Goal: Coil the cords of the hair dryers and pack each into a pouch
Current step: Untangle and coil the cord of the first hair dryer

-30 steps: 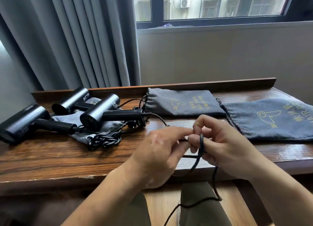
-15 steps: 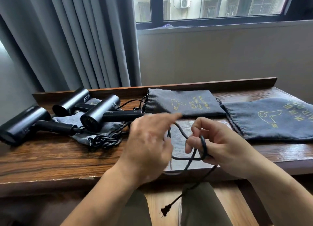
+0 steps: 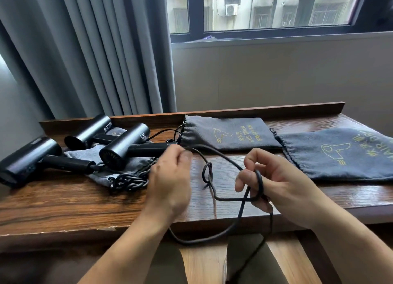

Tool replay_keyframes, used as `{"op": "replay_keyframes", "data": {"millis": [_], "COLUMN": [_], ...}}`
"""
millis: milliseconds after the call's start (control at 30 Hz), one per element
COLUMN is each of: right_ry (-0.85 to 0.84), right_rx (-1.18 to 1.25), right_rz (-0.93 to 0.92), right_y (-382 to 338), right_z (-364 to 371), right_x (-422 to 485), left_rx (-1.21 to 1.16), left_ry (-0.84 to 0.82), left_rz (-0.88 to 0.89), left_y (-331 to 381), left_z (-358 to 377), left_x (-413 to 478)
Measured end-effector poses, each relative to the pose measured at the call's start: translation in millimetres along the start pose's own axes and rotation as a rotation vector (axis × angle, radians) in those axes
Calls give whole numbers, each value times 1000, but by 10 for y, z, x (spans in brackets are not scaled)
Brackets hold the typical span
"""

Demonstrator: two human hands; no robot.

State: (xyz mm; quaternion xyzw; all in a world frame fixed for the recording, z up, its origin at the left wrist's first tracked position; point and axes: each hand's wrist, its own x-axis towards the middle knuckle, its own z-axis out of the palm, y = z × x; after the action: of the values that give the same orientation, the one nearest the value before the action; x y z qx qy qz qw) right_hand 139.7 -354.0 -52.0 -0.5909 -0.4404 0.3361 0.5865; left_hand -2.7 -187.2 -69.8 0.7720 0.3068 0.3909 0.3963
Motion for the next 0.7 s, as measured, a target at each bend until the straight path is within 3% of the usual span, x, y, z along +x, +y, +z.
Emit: {"op": "replay_keyframes", "data": {"millis": [67, 100, 200, 300, 467, 567, 700], "right_ry": [5, 8, -9, -62, -111, -104, -23], "right_rx": [13, 14, -29, -37, -9, -24, 15], "right_rz": [21, 28, 47, 34, 16, 31, 59], "right_y": [14, 23, 23, 3, -18, 14, 59], "right_z": [-13, -16, 16, 71, 40, 1, -87], "right_x": [-12, -14, 1, 28, -7, -34, -65], "left_rx": [-130, -44, 510, 468, 333, 326, 242], "left_ry": [91, 64, -51, -242, -344, -311, -37], "left_rz": [-160, -156, 191, 545, 718, 704, 385], "left_y": [-115, -128, -81, 43, 71, 48, 13], "left_z": [-48, -73, -29, 87, 102, 59, -136], "left_x": [105, 106, -62, -221, -183, -126, -34]}}
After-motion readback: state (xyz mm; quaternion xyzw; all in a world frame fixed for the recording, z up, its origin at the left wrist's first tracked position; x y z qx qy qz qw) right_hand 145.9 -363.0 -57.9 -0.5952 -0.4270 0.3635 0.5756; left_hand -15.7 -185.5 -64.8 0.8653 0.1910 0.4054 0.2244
